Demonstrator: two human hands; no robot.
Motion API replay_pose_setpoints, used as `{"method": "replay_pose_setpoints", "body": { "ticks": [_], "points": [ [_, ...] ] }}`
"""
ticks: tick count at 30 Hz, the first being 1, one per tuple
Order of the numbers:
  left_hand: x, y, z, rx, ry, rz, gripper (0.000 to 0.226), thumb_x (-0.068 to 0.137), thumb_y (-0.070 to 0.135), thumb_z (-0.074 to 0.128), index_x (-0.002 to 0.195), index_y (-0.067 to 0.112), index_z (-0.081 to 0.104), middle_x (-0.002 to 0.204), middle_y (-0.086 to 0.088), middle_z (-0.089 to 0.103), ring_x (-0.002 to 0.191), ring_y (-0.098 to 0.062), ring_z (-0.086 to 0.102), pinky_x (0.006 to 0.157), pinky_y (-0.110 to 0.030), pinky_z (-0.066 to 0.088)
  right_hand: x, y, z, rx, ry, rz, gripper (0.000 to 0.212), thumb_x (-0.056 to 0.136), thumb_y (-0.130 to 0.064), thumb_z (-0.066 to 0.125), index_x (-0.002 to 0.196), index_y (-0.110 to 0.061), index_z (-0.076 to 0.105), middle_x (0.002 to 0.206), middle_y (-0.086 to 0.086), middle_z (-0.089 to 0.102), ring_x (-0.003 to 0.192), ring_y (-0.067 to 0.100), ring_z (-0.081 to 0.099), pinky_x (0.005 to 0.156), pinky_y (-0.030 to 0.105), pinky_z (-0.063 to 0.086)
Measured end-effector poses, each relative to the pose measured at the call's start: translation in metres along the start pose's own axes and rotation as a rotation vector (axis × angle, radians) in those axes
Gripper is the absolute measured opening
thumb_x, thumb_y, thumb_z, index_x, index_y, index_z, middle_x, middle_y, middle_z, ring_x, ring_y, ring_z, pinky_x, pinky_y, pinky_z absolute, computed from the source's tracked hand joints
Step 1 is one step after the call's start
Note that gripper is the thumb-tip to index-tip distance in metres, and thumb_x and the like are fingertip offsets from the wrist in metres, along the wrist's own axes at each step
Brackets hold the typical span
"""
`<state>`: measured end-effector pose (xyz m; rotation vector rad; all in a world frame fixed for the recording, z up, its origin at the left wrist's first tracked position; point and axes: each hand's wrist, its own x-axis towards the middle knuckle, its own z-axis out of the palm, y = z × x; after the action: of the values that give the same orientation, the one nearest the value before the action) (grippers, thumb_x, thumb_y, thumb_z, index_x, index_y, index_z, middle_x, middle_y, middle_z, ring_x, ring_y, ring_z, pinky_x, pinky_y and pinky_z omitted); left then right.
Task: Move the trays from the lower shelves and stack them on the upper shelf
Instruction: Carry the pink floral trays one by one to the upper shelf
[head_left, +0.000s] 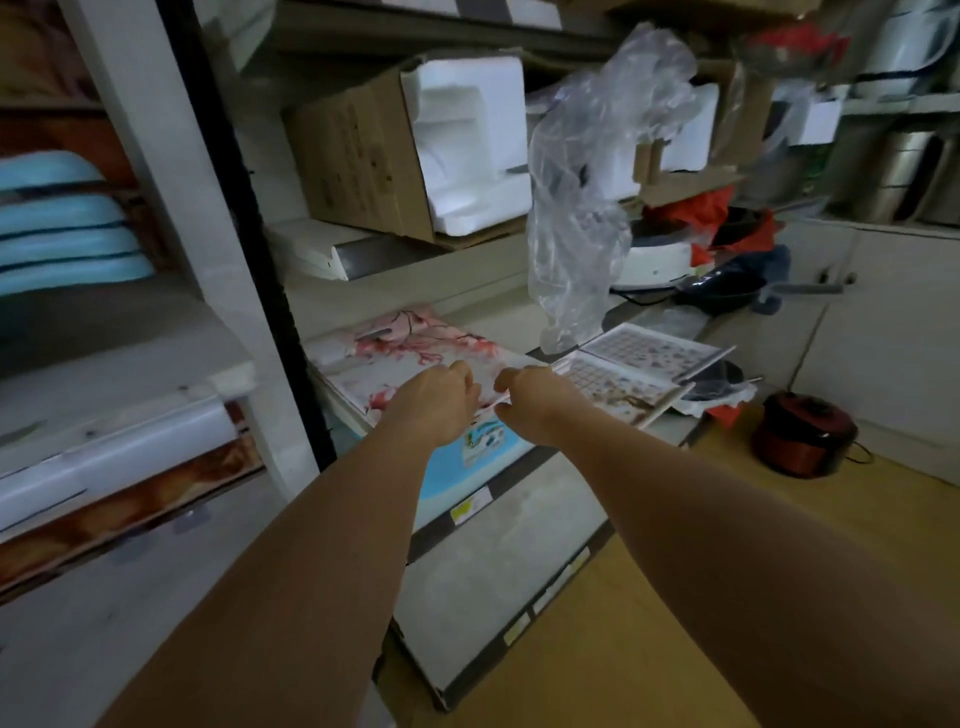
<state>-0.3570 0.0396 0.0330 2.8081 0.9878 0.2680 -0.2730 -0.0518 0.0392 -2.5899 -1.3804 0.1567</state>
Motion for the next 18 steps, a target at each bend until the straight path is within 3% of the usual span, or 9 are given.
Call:
{"method": "replay_pose_setpoints", "body": {
  "ticks": [8,18],
  "points": [
    [0.056,0.007,0.021,0.011,-0.009,-0.146,0.034,0.102,0.028,0.032,0.125,0.009,0.049,0.119,-0.014,0.059,0.107,-0.027,0.055,0.08,-0.034,0.041,0.072,0.03,0.01,-0.078,-0.099,-0.184,0.038,0.097,-0.016,0.046,0.135,-0.012,0.045,0.133,0.012,0.053,0.119,0.027,0.053,0.102,0.036,0.044],
    [0.06,0.023,0.047,0.023,-0.028,-0.529,0.033,0.1,0.028,0.033,0.117,0.006,0.052,0.116,-0.014,0.06,0.106,-0.03,0.057,0.094,-0.044,0.047,0.118,0.064,0.027,-0.158,-0.157,-0.559,0.039,0.097,-0.018,0.044,0.135,-0.011,0.047,0.131,0.015,0.052,0.12,0.03,0.052,0.103,0.039,0.042]
  ]
}}
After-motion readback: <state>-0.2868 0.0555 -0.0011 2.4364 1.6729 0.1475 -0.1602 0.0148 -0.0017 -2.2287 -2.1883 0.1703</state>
